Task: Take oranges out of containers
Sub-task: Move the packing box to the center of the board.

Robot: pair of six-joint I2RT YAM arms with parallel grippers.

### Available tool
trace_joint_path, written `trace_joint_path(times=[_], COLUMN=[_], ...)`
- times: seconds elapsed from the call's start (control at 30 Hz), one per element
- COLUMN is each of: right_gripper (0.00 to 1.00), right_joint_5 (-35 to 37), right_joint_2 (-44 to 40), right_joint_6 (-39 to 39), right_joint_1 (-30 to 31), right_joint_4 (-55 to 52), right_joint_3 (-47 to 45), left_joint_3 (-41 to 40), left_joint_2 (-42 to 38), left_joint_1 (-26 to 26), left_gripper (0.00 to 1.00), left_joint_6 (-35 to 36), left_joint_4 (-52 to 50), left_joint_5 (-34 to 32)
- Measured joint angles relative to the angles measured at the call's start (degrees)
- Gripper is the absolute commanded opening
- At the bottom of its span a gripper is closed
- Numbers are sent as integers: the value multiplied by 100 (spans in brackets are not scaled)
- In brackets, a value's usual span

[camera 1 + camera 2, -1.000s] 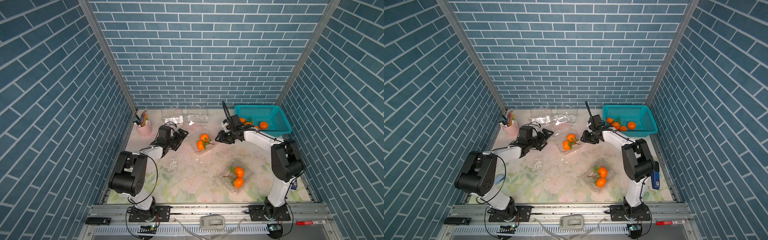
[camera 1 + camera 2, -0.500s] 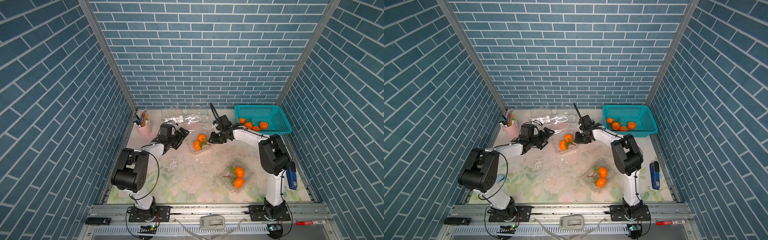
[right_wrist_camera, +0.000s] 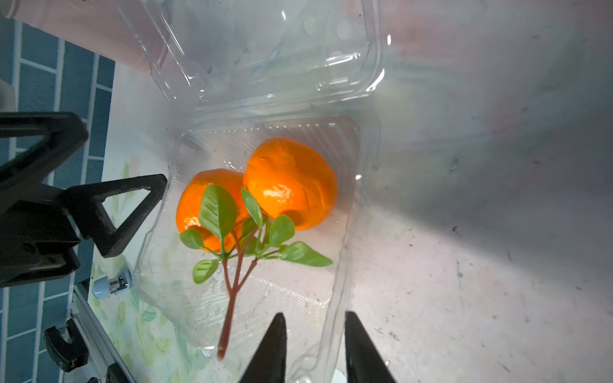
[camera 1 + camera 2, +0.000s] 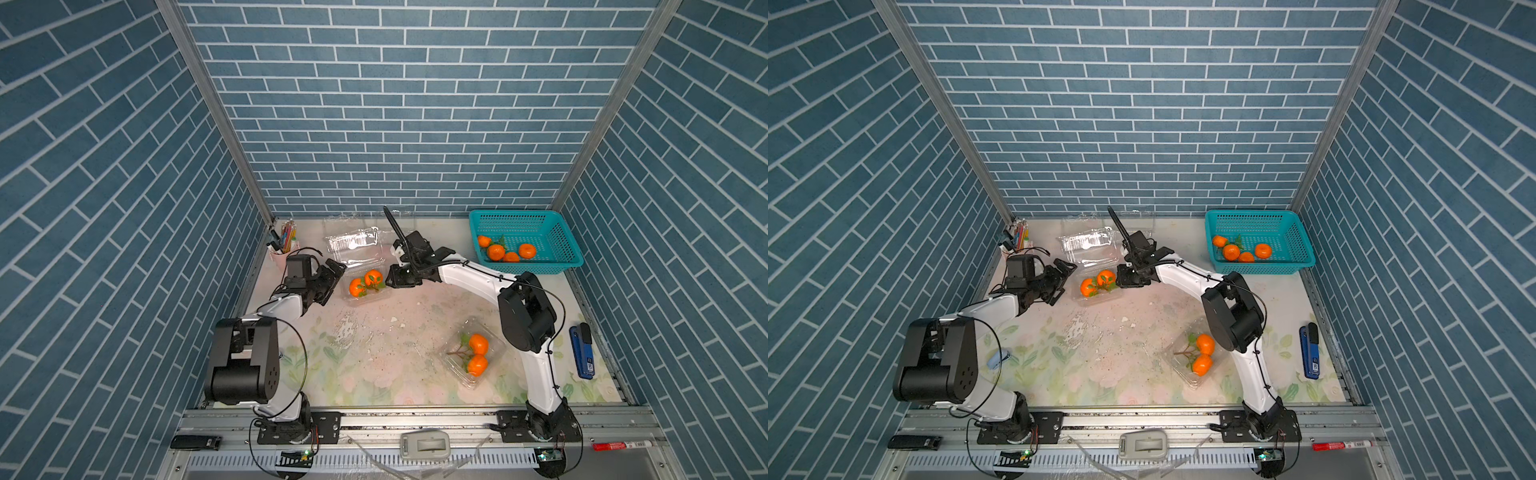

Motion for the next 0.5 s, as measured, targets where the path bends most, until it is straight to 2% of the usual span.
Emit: trace_joint_path(times=[0.3,0.5], right_gripper=[32,41], right_joint_5=[17,13], right_joint_2=[688,905], right_joint_6=[533,555], right_joint_1=[275,341], right_joint_4=[223,164], right_joint_3=[487,638], left_joint_3=[-94,-83], left_joint_2=[-55,-52], left_joint_1=[385,457], left_gripper=[99,99], left_joint_6=[131,146], left_joint_4=[-144,-149], left_joint_5=[20,96])
